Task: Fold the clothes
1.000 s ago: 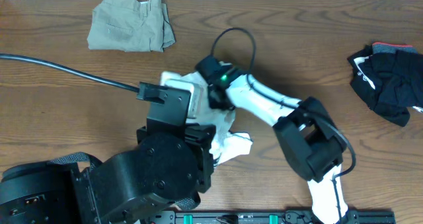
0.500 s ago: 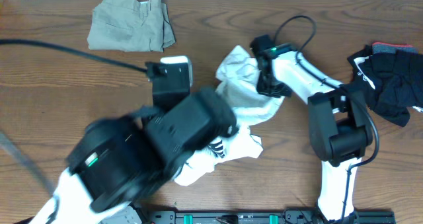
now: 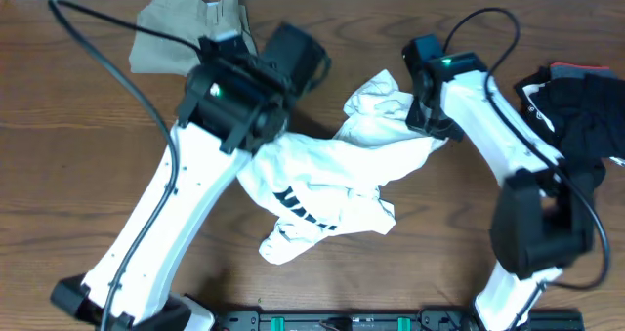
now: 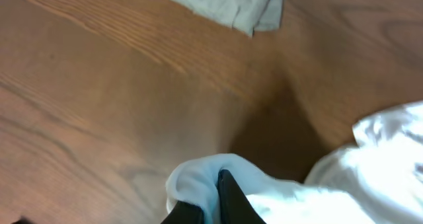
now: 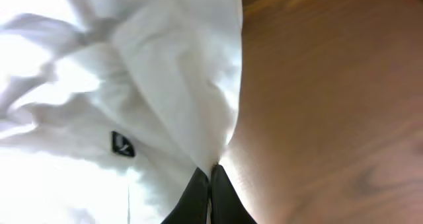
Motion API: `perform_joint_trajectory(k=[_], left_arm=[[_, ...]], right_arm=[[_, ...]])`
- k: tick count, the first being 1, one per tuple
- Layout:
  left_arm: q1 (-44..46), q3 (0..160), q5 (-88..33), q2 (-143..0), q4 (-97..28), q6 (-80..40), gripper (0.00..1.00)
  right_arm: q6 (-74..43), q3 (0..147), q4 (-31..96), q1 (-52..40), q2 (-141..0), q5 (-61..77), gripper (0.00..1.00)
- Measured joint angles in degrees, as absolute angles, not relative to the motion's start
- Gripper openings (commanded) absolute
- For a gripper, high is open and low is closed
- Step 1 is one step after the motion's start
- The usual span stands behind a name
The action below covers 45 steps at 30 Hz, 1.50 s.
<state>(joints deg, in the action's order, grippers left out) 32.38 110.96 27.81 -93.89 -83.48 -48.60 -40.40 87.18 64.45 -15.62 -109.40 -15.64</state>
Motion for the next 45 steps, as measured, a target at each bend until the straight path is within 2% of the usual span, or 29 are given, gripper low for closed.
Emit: perform_joint_trajectory(k=[10, 11, 12, 13, 14, 16, 20, 24, 26, 32, 38, 39, 41, 45], left_arm=[[22.6, 111.0, 22.7, -98.5, -82.0, -45.8, 0.07], [21.6, 111.0, 22.4, -98.8, -81.9, -45.1, 0.07], [20.8, 111.0, 22.2, -98.9, -82.0, -44.9, 0.07], [20.3, 111.0, 22.0, -99.0, -82.0, -44.7, 0.07], [19.7, 111.0, 21.7, -99.0, -82.0, -44.4, 0.06], [19.3, 111.0, 20.9, -99.0, -82.1, -43.2, 0.07], [19.4, 111.0, 18.0, -99.0, -82.3, -40.4, 0.22], [19.4, 111.0, 15.1, -99.0, -83.3, -39.4, 0.22], [19.4, 111.0, 14.2, -99.0, -83.4, -39.0, 0.22], [19.4, 111.0, 10.1, -99.0, -85.1, -38.7, 0.25], [19.4, 110.3, 6.4, -98.9, -88.3, -38.7, 0.27], [19.4, 109.4, 6.2, -98.9, -88.2, -38.7, 0.30], [19.4, 106.7, 5.9, -98.8, -87.2, -38.6, 0.46], [19.2, 99.2, 5.3, -98.8, -80.9, -38.4, 0.63]], right_arm=[[-44.8, 87.2, 75.7, -15.6, -102.2, -18.6, 0.02], [-44.9, 87.2, 76.5, -15.6, -102.1, -18.9, 0.09], [-45.0, 87.2, 77.0, -15.6, -102.1, -19.1, 0.28], [-45.4, 87.2, 77.5, -15.6, -102.0, -19.4, 0.54], [-45.6, 87.2, 77.7, -15.6, -102.0, -19.7, 0.61], [-45.5, 87.1, 77.9, -15.6, -102.0, -20.2, 0.62], [-45.9, 87.1, 76.6, -15.6, -102.0, -20.6, 0.76], [-42.7, 87.1, 72.1, -15.6, -102.0, -19.5, 0.84], [-39.2, 87.1, 68.1, -15.6, -102.0, -17.4, 0.87], [-31.7, 87.1, 61.2, -15.6, -102.0, -10.3, 0.81], [-24.9, 87.1, 58.8, -15.6, -102.1, -4.7, 0.81], [-23.3, 87.1, 58.6, -15.6, -102.3, -3.4, 0.81], [-20.9, 87.1, 58.2, -15.6, -102.8, -1.3, 0.82], [-17.9, 87.1, 57.8, -15.6, -105.5, 1.6, 0.82]])
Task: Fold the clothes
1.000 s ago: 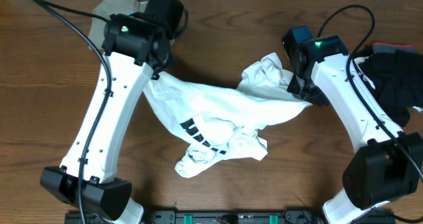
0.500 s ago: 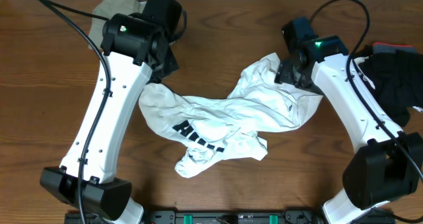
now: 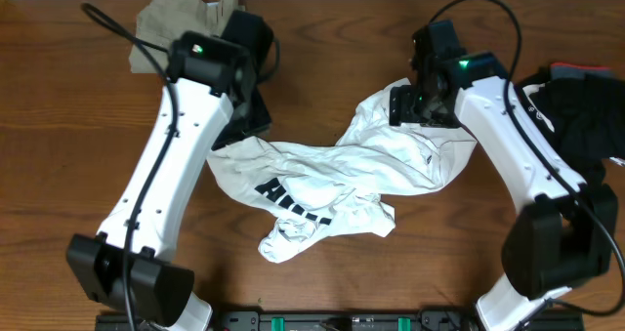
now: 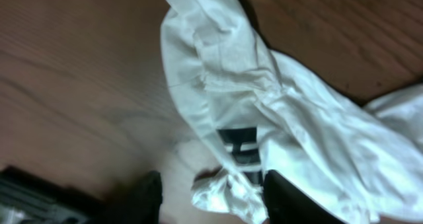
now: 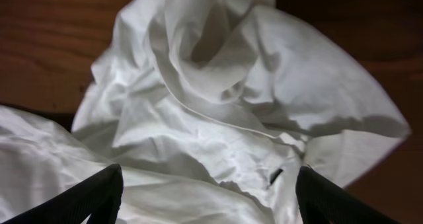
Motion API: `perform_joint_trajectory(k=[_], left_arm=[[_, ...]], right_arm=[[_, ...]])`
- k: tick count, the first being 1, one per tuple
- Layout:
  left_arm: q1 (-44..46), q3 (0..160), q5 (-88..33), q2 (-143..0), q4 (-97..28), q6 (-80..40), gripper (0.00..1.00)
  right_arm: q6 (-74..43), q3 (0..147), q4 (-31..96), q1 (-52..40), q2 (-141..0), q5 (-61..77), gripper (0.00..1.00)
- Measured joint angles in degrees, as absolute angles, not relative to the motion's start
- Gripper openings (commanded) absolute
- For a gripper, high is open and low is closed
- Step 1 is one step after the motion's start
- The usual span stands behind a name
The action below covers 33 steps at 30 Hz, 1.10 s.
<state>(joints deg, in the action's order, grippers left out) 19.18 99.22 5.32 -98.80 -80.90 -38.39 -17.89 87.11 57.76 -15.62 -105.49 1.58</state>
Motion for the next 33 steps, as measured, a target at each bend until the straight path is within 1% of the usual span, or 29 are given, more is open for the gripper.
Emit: perform_joint_trajectory(k=[3, 7, 11, 15, 18, 23, 26, 33], left_arm=[[18.4, 95.0, 4.7, -98.9, -77.3, -38.5, 0.68], [16.2, 92.2, 4.2, -98.9, -72.4, -37.7, 0.71], [14.0, 90.3, 3.5, -98.9, -68.0, -36.5, 0.71], [11.5, 89.1, -0.4, -100.5, -65.3, -35.9, 0.71], [10.3, 88.9, -4.2, -103.8, -64.6, -36.0, 0.70], [10.8, 88.7, -8.7, -109.8, -65.5, -36.3, 0.68], [11.3, 88.6, -10.0, -113.1, -67.0, -37.5, 0.64], [11.4, 87.8, -10.6, -116.1, -69.0, -37.9, 0.64]], right_arm=[[-17.7, 87.0, 57.8, -15.6, -107.3, 2.5, 0.83], [-18.5, 86.9, 57.7, -15.9, -107.9, 3.2, 0.84], [-18.9, 86.9, 57.8, -16.6, -107.9, 3.4, 0.86], [-18.9, 86.9, 57.7, -17.9, -107.9, 3.7, 0.86], [-19.3, 86.9, 57.5, -18.9, -107.9, 3.7, 0.87], [-19.9, 86.9, 57.1, -19.4, -107.9, 4.1, 0.88], [-20.2, 86.9, 57.2, -19.4, -107.9, 4.1, 0.89], [-20.4, 86.9, 57.2, -19.4, -107.9, 4.1, 0.90]])
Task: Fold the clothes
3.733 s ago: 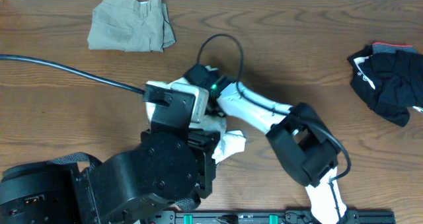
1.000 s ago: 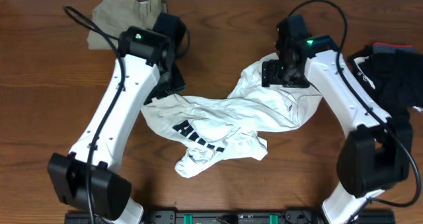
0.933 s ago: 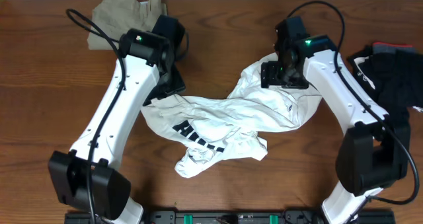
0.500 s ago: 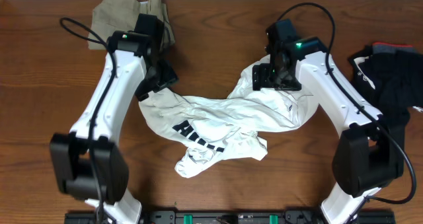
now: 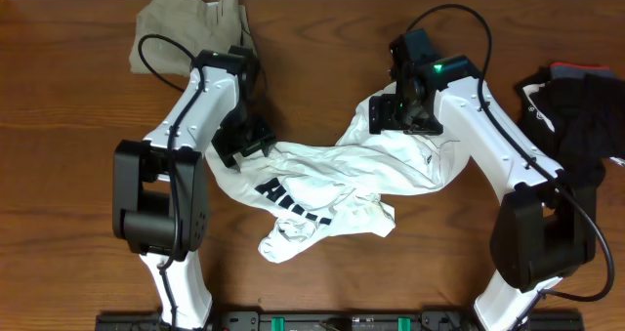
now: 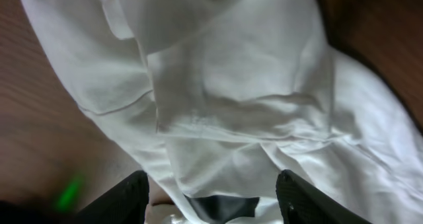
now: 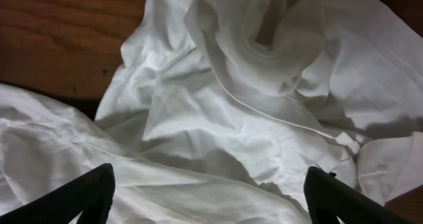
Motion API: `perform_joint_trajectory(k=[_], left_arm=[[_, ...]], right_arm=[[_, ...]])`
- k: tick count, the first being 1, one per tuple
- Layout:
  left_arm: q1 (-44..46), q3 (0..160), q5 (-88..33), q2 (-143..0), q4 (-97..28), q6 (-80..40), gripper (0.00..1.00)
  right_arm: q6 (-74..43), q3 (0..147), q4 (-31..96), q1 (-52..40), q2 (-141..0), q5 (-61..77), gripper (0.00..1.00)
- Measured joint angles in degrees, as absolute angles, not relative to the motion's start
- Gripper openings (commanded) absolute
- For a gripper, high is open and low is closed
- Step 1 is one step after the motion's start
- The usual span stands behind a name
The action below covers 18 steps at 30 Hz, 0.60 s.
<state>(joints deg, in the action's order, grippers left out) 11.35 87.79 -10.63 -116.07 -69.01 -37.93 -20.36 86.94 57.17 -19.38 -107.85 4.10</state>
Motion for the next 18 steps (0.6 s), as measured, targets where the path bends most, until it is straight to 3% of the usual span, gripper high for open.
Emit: perform_joint_trajectory(k=[18], left_arm=[[7.8, 79.9, -10.1, -116.1, -56.5, -38.9, 0.65]], right_arm=[[-20.3, 86.9, 58.7, -19.4, -107.9, 3.8, 0.91]])
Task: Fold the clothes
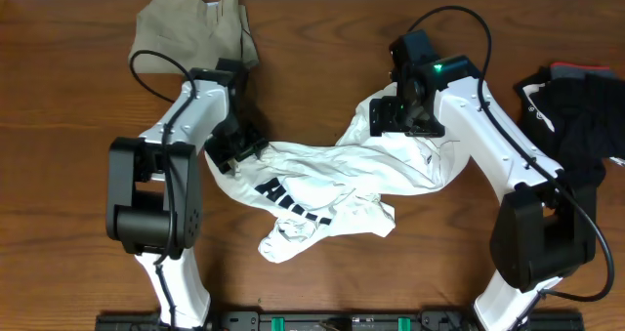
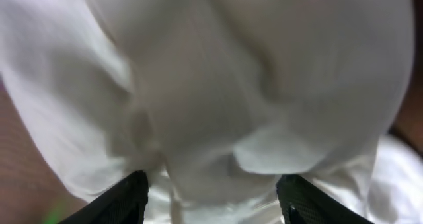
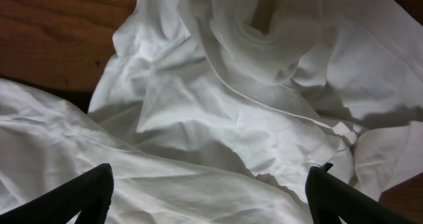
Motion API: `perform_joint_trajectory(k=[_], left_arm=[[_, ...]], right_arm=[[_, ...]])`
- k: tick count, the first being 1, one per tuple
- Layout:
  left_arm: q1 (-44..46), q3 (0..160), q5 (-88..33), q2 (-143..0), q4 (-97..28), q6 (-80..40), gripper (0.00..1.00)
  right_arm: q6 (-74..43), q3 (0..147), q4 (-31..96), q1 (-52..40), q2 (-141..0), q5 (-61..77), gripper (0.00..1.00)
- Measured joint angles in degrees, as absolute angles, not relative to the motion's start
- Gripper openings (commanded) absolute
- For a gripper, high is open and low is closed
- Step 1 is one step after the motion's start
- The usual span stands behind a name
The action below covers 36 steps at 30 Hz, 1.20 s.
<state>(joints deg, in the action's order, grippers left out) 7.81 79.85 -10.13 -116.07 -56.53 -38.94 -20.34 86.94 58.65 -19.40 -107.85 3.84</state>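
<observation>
A crumpled white T-shirt (image 1: pixel 332 180) with black lettering lies across the middle of the table. My left gripper (image 1: pixel 232 145) is over its left edge, jaws open. In the left wrist view, blurred white cloth (image 2: pixel 218 85) fills the frame very close, with the left gripper (image 2: pixel 215 201) spread wide around it. My right gripper (image 1: pixel 400 116) hangs over the bunched upper right part of the shirt. In the right wrist view the right gripper (image 3: pixel 211 197) is open, with wrinkled cloth (image 3: pixel 238 118) below and between its fingers.
A khaki garment (image 1: pixel 190 23) lies folded at the back left of the wooden table (image 1: pixel 59 175). A heap of black clothes (image 1: pixel 576 106) lies at the right edge. Both arms' cables loop above the table's back half.
My left gripper has come closer to the shirt's left edge, so the cloth now fills its view and looks blurred. The right gripper has barely shifted. Both stay open.
Both grippers were at first shut on pinches of the shirt, left and right. Then both were open above it, and the shirt lay stretched wider across the table. They then stood close over the shirt's left edge and upper right bunch, the left now nearest.
</observation>
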Motion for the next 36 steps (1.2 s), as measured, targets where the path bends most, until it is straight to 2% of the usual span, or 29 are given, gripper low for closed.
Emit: perform_joint_trajectory(k=[5, 6, 8, 11, 15, 25, 28, 31, 36], left_arm=[[7.1, 79.8, -10.1, -116.1, -56.1, -38.8, 0.65], [7.1, 79.9, -10.1, -116.1, -56.1, -38.8, 0.61], [7.2, 79.8, -10.2, -116.1, -56.1, -38.8, 0.43], [7.2, 79.8, -10.2, -116.1, -55.8, -39.0, 0.22], [7.2, 79.8, -10.1, -116.1, -55.8, -38.7, 0.07], [7.2, 79.8, -10.1, -116.1, -55.8, -38.5, 0.06], [7.2, 79.8, -10.1, -116.1, -55.8, -38.5, 0.06], [7.2, 79.8, -10.1, -116.1, -55.8, -38.5, 0.06], [7.2, 79.8, -10.1, -116.1, -55.8, -38.6, 0.06]], right_arm=[[-20.3, 86.9, 58.7, -19.4, -107.9, 3.6, 0.88], [-20.3, 86.9, 58.6, -19.4, -107.9, 3.6, 0.88], [-20.3, 86.9, 58.5, -19.4, -107.9, 3.6, 0.86], [-20.3, 86.9, 57.7, -19.4, -107.9, 3.6, 0.85], [-20.3, 86.9, 55.6, -19.4, -107.9, 3.4, 0.85], [-20.3, 85.6, 48.4, -19.4, -108.9, 3.4, 0.83], [-20.8, 85.6, 46.6, -19.6, -111.0, 3.4, 0.79], [-23.4, 85.4, 45.3, -20.4, -112.6, 3.2, 0.73], [-29.8, 85.3, 42.8, -23.1, -114.3, 3.2, 0.73]])
